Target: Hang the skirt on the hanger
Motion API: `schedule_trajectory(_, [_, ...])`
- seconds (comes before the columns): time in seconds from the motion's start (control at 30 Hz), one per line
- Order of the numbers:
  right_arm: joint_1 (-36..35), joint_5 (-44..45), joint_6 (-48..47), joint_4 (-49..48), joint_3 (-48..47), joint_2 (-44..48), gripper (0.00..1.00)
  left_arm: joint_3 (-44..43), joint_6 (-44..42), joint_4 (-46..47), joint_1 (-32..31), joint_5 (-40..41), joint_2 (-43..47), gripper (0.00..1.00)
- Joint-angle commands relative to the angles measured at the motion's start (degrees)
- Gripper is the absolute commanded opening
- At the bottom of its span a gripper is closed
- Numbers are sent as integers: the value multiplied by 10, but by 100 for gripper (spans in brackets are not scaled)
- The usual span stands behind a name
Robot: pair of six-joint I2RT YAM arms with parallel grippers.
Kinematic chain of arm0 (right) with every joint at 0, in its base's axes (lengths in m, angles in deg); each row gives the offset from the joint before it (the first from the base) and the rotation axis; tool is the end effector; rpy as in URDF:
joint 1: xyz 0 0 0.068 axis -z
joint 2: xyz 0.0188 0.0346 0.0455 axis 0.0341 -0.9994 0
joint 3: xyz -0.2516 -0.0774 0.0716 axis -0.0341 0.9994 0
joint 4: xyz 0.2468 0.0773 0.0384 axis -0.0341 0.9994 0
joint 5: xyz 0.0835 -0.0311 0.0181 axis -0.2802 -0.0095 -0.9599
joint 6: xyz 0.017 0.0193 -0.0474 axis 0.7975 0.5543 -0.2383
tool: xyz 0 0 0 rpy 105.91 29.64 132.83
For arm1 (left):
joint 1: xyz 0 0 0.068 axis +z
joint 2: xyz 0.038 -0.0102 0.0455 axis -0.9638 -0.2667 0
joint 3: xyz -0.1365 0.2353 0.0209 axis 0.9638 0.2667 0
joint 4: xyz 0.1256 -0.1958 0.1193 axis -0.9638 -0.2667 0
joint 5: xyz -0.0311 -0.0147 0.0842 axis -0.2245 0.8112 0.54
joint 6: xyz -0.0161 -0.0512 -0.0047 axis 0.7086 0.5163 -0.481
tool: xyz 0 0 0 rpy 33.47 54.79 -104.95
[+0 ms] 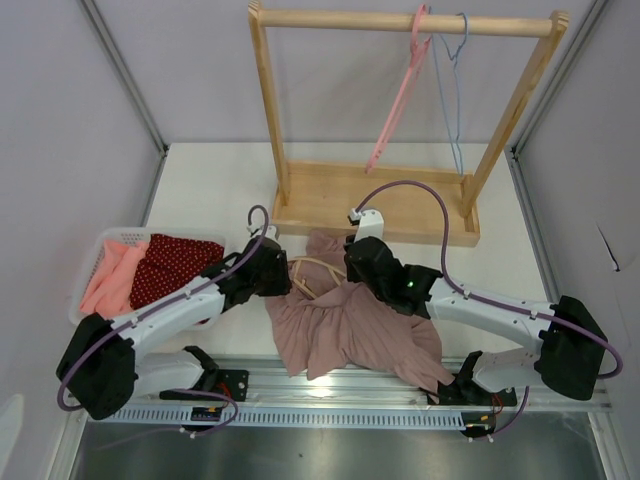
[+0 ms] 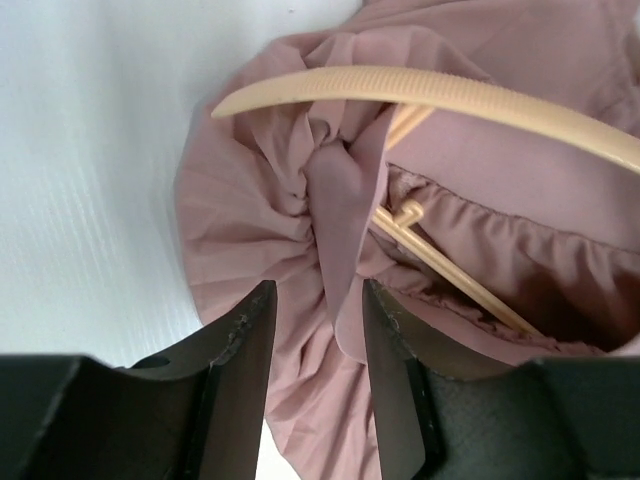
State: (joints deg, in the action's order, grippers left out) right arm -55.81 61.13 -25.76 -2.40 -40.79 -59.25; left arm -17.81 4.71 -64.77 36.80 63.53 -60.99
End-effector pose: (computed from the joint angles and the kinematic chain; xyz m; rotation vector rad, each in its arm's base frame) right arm 0.1688 0.2351 0.2697 -0.2973 2.0523 0.3424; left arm 0.1801 -0.1327 0.2043 -0.0151 2.4802 -0.3828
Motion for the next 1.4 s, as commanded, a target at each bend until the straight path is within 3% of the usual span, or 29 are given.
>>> schedule_trajectory(0.0, [-9, 20, -9, -31, -15, 13, 0, -56, -23, 27, -9, 24, -33, 46])
schedule_trajectory(0.23, [-15, 19, -14, -30, -14, 19, 0, -109, -43, 15, -28, 75, -91, 44])
schedule_trajectory(0.37, [-17, 17, -18, -31, -14, 22, 0, -130, -48, -9, -30, 103, -135, 36])
schedule_trajectory(0.7, [-17, 16, -25, -25, -16, 33, 0, -99, -40, -11, -34, 97, -137, 31])
schedule_trajectory(0.73, [-17, 15, -24, -24, -16, 34, 0, -97, -40, -8, -34, 97, -138, 29])
schedule_trajectory(0.87, [-19, 20, -22, -16, -12, 50, 0, -104, -33, -7, -27, 96, -155, 0])
schedule_trajectory(1.37, [-20, 25, -49, -19, 68, 213, 0, -96, -8, 15, 96, -23, -171, 0])
